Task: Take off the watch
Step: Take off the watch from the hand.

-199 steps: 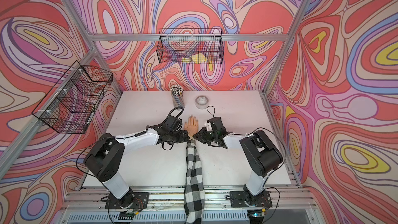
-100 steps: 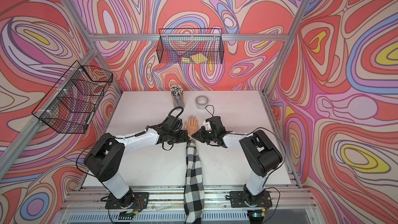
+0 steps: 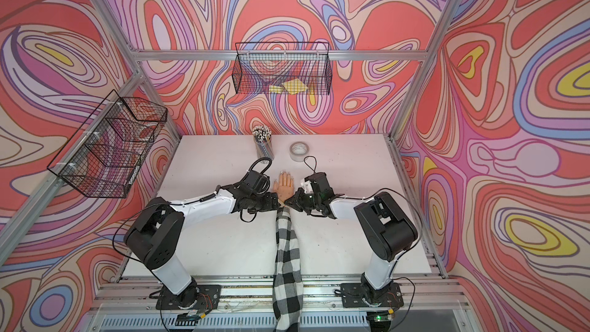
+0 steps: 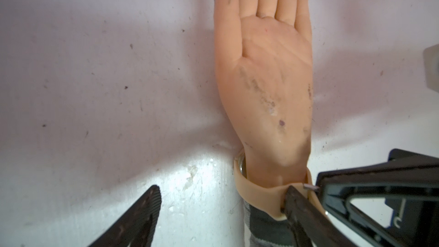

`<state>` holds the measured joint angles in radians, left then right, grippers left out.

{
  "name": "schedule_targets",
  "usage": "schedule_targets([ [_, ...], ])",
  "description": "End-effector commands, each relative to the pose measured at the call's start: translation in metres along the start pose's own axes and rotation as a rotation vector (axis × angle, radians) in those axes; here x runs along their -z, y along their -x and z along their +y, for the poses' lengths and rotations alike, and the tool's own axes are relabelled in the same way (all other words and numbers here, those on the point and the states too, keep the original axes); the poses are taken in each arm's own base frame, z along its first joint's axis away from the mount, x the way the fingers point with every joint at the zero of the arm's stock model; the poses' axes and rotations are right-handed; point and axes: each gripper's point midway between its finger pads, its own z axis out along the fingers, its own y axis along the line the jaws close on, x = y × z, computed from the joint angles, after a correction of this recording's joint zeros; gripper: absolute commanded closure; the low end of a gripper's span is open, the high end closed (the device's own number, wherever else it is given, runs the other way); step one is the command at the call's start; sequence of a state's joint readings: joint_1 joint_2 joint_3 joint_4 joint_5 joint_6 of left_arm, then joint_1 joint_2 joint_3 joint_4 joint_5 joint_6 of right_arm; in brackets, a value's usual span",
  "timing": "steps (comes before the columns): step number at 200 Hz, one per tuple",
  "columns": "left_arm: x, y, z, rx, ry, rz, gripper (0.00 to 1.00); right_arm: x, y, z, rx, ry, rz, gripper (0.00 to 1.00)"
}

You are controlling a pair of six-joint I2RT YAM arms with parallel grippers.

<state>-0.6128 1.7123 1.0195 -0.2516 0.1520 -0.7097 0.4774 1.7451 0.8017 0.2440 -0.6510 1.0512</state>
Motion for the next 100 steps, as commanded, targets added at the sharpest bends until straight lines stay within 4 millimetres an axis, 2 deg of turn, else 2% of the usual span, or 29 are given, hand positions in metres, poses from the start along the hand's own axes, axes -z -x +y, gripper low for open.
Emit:
schedule_targets([
  [1,0.014,0.013,0.006,0.003,0.020,-0.034,0.17,0.003,0.003,0.017,0.033,0.025,-0.005,1.00],
  [43,0.014,0.010,0.010,0.015,0.017,-0.029,0.17,0.007,0.006,0.031,0.049,0.048,-0.011,1.00],
  [100,0.011,0.007,0.010,0.026,0.009,-0.020,0.17,0.007,0.007,0.033,0.048,0.051,-0.009,1.00],
])
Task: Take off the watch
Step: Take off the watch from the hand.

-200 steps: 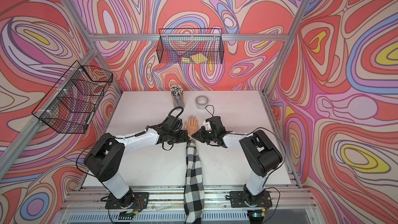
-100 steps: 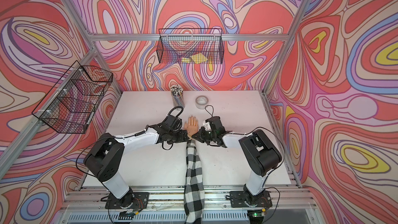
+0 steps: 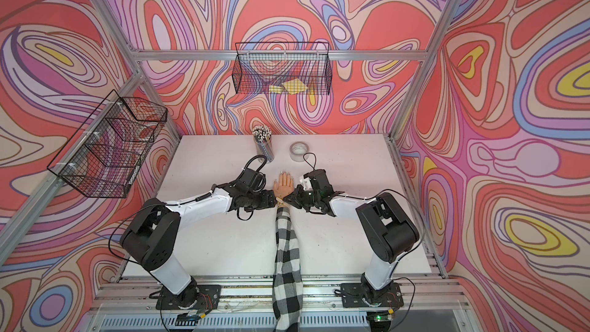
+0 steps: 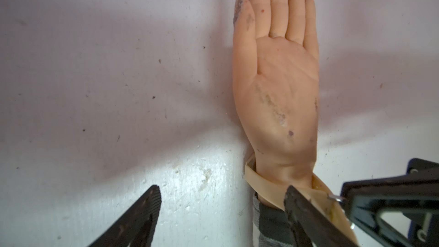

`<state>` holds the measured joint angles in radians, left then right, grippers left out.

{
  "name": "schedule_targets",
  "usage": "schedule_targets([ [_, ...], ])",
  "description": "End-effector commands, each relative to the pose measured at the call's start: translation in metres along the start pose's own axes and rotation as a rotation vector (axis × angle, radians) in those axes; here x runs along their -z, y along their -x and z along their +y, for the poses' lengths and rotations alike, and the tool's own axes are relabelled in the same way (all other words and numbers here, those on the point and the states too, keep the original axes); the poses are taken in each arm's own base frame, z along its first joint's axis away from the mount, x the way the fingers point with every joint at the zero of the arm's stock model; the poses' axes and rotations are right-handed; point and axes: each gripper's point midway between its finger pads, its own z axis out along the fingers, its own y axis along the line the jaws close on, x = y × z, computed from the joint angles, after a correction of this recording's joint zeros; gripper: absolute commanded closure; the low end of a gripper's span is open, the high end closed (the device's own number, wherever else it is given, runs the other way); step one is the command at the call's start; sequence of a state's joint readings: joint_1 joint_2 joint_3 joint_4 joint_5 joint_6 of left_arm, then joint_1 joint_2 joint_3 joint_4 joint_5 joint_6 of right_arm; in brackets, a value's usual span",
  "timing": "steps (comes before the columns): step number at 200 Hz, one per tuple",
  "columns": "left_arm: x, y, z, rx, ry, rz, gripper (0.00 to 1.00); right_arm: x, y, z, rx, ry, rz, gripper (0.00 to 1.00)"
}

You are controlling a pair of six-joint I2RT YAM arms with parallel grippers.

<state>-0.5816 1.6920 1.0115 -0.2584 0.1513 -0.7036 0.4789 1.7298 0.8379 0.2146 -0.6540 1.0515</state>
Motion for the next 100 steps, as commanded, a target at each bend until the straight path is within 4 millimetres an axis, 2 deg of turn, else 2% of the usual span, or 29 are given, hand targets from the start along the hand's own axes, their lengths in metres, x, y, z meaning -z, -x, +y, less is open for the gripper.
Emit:
schedule_targets([
  [1,0.005,-0.001,0.001,0.005,0.001,-0.003,0.17,0.004,0.002,0.018,0.034,0.035,-0.004,1.00],
  [100,0.002,-0.004,0.001,0.013,0.000,0.014,0.17,0.003,0.004,0.030,0.047,0.054,0.002,1.00],
])
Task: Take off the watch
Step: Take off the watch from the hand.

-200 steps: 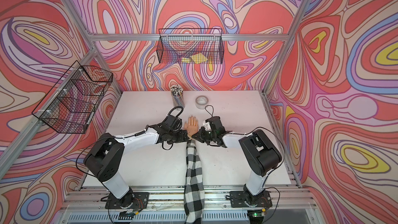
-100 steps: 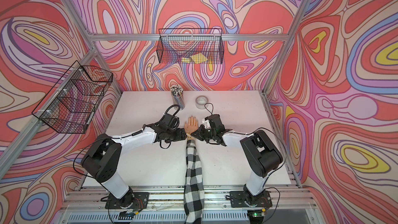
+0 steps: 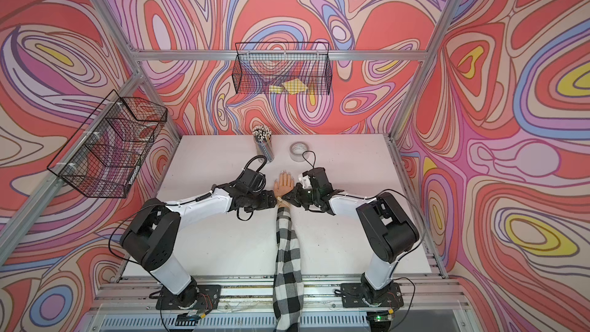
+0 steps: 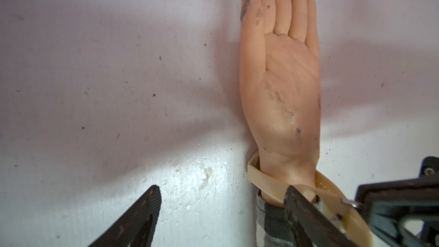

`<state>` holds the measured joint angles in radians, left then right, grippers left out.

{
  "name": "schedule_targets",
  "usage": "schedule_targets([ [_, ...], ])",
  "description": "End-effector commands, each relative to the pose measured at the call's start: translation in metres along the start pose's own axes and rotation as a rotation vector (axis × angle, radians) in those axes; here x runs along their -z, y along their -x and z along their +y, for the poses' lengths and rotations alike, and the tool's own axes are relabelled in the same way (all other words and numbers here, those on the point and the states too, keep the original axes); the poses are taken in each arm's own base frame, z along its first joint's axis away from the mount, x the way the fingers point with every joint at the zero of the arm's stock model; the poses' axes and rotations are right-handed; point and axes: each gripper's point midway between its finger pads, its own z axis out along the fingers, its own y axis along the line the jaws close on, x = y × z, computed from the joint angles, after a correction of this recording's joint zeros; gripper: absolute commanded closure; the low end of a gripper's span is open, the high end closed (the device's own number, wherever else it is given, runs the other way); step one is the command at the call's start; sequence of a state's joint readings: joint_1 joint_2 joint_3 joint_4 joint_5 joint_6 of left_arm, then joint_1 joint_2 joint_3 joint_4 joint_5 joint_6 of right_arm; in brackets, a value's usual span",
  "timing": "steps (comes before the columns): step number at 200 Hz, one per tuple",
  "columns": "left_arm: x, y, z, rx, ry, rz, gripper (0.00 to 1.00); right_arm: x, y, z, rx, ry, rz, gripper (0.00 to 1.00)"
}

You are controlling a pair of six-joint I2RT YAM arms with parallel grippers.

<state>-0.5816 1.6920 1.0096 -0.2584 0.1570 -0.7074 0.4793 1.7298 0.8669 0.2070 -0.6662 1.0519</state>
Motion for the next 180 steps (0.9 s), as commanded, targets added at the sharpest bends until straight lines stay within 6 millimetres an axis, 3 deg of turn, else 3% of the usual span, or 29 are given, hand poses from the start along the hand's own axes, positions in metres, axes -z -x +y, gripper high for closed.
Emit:
schedule_targets([
  [1,0.002,-0.003,0.002,0.009,0.003,0.009,0.17,0.003,0.001,0.019,0.034,0.034,-0.001,1.00],
  [29,-0.001,0.002,-0.003,0.007,-0.016,-0.007,0.17,0.003,0.000,0.016,0.031,0.027,0.001,1.00],
  [50,-0.003,0.002,-0.003,0.011,-0.017,-0.004,0.17,0.007,-0.001,0.018,0.045,0.022,-0.004,0.82],
  [85,-0.004,0.002,-0.004,0.012,-0.021,-0.003,0.17,0.023,-0.002,0.020,0.116,-0.038,-0.039,0.77],
  [128,-0.004,0.003,-0.005,0.011,-0.023,-0.003,0.17,0.041,-0.002,-0.001,0.240,-0.200,-0.078,0.63],
  [180,-0.003,0.003,-0.005,0.013,-0.021,-0.006,0.17,0.032,-0.013,-0.012,0.484,-0.390,-0.083,0.57],
])
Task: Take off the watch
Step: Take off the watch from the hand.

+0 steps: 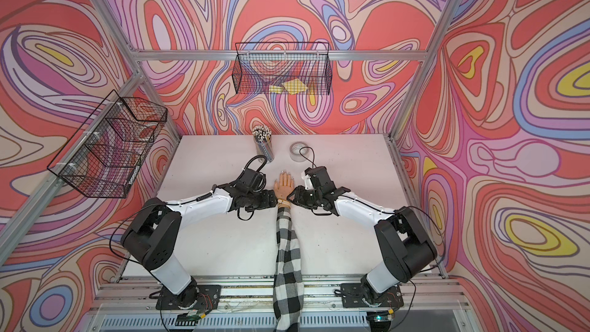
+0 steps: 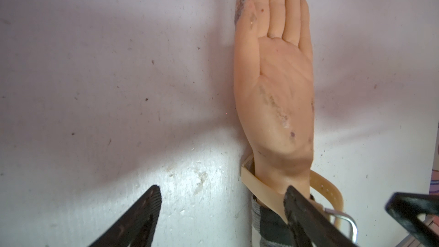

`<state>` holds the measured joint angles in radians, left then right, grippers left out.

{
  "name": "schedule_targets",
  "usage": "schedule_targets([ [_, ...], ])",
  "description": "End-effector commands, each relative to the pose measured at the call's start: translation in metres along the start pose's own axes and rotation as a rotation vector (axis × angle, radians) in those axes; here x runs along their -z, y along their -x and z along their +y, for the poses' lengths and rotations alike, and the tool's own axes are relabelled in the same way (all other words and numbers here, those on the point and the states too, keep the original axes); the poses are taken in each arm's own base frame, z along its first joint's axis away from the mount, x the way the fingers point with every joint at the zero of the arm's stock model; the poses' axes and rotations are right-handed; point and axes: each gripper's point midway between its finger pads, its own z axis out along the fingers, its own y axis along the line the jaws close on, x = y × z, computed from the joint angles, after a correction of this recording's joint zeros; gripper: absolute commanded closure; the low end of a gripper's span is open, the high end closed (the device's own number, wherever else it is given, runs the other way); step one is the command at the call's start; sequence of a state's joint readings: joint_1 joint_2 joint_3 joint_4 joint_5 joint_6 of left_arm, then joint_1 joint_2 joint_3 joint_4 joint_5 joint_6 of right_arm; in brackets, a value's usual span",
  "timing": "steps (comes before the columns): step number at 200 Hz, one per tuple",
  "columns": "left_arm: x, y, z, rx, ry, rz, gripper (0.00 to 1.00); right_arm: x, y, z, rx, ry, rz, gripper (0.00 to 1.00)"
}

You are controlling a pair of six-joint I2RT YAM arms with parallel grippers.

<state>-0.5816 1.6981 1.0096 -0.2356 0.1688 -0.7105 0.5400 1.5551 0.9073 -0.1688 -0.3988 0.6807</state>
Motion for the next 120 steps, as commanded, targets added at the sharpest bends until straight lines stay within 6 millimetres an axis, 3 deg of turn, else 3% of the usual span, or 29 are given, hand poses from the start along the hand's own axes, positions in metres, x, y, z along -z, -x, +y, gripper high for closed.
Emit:
schedule_targets([
  [1,-0.001,0.001,0.000,0.013,-0.001,-0.001,0.17,-0.002,-0.004,-0.003,0.168,-0.123,-0.019,0.57],
  [63,0.001,0.001,-0.001,0.015,-0.001,-0.004,0.17,-0.021,-0.015,-0.010,0.266,-0.227,-0.043,0.53],
  [120,0.001,0.002,-0.002,0.016,-0.003,-0.005,0.17,-0.029,-0.010,-0.017,0.266,-0.259,-0.080,0.54],
])
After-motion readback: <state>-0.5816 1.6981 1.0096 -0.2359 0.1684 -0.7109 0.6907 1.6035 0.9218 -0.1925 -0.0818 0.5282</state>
